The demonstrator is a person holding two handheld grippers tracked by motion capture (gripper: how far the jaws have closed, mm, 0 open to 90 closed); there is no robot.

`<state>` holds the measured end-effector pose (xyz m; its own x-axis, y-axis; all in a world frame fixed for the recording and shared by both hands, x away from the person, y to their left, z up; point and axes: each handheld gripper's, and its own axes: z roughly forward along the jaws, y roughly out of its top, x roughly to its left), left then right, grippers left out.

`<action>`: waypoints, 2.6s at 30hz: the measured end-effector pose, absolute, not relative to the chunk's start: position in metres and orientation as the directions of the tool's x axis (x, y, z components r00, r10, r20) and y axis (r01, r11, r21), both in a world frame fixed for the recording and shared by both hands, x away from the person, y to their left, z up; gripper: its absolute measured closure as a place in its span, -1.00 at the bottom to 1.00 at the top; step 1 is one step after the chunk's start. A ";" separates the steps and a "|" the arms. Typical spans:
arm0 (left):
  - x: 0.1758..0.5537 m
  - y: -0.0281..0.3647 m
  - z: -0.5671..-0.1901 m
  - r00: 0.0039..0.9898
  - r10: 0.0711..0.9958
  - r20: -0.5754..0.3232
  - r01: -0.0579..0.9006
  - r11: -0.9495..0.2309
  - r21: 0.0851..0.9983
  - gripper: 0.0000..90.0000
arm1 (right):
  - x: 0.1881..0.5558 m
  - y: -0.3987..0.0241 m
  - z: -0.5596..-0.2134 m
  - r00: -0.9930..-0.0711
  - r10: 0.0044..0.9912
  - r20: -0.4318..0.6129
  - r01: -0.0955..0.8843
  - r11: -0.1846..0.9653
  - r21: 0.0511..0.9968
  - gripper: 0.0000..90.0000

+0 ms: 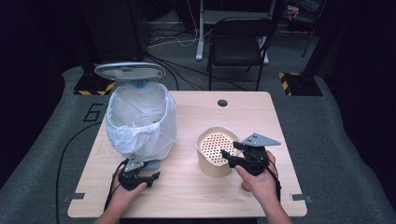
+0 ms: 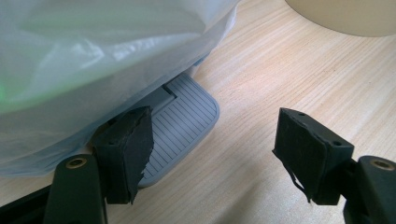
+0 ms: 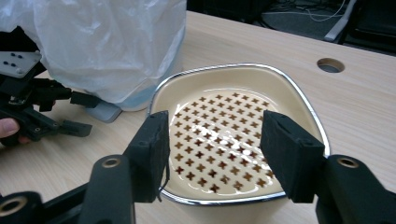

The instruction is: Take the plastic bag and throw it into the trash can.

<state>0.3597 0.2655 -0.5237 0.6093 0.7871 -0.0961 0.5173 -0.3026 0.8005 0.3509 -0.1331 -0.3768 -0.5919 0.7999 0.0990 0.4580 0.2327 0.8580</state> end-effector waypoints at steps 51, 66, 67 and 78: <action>0.360 0.266 -0.523 0.611 0.786 -0.097 0.520 -0.306 0.797 -0.38 | 0.314 -0.200 -0.451 -0.528 0.849 0.012 0.480 0.287 0.829 -0.67; 0.360 0.266 -0.523 0.611 0.785 -0.099 0.521 -0.305 0.797 -0.38 | 0.311 -0.203 -0.473 -0.531 0.847 0.020 0.505 0.297 0.811 -0.66; 0.360 0.266 -0.523 0.611 0.785 -0.098 0.521 -0.305 0.797 -0.38 | 0.312 -0.203 -0.474 -0.531 0.847 0.024 0.507 0.295 0.810 -0.66; 0.360 0.266 -0.523 0.609 0.787 -0.103 0.522 -0.299 0.799 -0.38 | 0.315 -0.204 -0.484 -0.531 0.847 0.025 0.525 0.306 0.794 -0.59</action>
